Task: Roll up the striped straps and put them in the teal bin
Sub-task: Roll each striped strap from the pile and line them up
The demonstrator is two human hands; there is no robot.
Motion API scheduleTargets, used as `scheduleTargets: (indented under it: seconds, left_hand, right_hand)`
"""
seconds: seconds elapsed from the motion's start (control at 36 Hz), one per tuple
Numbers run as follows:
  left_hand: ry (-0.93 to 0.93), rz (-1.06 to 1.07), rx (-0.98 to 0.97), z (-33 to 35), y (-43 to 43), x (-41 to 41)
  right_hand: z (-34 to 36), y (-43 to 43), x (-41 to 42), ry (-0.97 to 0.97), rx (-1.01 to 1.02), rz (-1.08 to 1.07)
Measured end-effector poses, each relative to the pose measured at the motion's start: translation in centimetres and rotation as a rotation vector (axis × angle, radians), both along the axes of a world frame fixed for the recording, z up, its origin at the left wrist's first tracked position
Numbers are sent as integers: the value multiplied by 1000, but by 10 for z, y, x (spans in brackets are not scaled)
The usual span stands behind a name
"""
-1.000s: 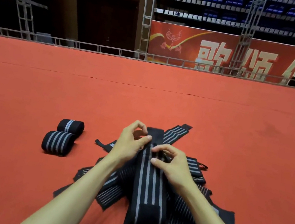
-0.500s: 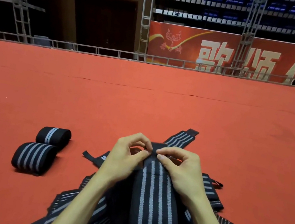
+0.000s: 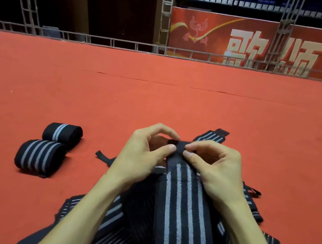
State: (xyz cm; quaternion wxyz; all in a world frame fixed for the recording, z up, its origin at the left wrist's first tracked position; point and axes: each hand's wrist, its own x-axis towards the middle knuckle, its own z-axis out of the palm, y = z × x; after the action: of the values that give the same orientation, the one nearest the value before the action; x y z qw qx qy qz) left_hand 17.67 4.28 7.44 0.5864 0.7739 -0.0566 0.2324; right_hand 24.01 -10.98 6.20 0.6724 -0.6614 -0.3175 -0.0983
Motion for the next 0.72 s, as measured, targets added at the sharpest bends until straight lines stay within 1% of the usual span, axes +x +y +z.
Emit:
scheduleTargets:
  seconds: [0.08, 0.11, 0.14, 0.22, 0.31, 0.39, 0.47, 0.61, 0.72]
  left_hand:
    - [-60, 35, 3, 0, -1, 1]
    - [-73, 44, 10, 0, -1, 1]
    - [-81, 50, 17, 1, -1, 1]
    - [-93, 81, 95, 0, 2, 3]
    - [-90, 109, 155, 0, 2, 2]
    - [-44, 97, 106, 1, 3, 1]
    - [43, 24, 16, 4, 4, -2]
    - [-14, 35, 16, 6, 4, -2]
    - [-84, 89, 124, 7, 1, -2]
  right_hand:
    - [4, -1, -3, -9, 12, 6]
    - [5, -2, -3, 15, 18, 14]
    - [5, -3, -2, 62, 33, 30]
    - [3, -2, -1, 285, 99, 131]
    - [3, 2, -4, 382, 121, 170]
    - [5, 3, -7, 332, 94, 115]
    - [6, 1, -7, 283, 83, 78]
    - [7, 2, -9, 287, 78, 98]
    - [11, 2, -11, 304, 76, 129]
